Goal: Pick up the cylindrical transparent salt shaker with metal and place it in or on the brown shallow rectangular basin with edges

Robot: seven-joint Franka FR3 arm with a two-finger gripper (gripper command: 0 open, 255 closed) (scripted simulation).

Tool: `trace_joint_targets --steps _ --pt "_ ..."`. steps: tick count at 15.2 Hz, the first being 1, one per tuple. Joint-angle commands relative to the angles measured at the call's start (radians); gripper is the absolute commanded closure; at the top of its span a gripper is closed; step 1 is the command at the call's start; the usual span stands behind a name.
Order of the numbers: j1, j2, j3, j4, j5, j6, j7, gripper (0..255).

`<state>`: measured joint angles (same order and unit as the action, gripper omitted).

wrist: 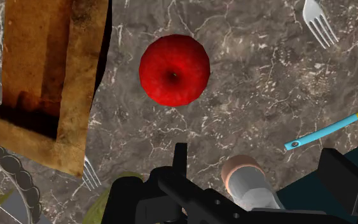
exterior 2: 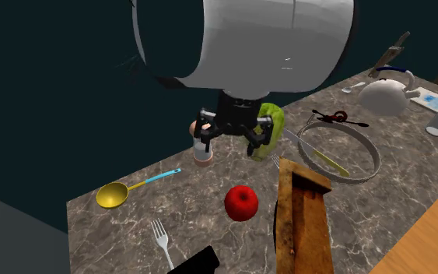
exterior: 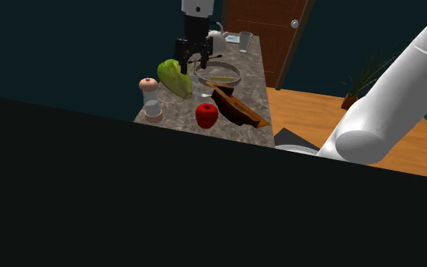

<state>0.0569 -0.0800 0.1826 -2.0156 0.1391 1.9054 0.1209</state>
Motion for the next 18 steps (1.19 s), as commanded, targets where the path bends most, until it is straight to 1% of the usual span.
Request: trace_joint_targets --steps 1,7,12,18 --pt "0.006 0.066 0.009 0.05 -0.004 0.024 0.02 0" --pt "0.038 0.289 0.03 0.268 -0.035 0.052 0.093 0" --pt "0.076 0.485 0.033 0.496 -0.067 0.038 0.147 0" --pt "0.083 0.506 0.033 0.447 -0.069 0.108 0.148 0"
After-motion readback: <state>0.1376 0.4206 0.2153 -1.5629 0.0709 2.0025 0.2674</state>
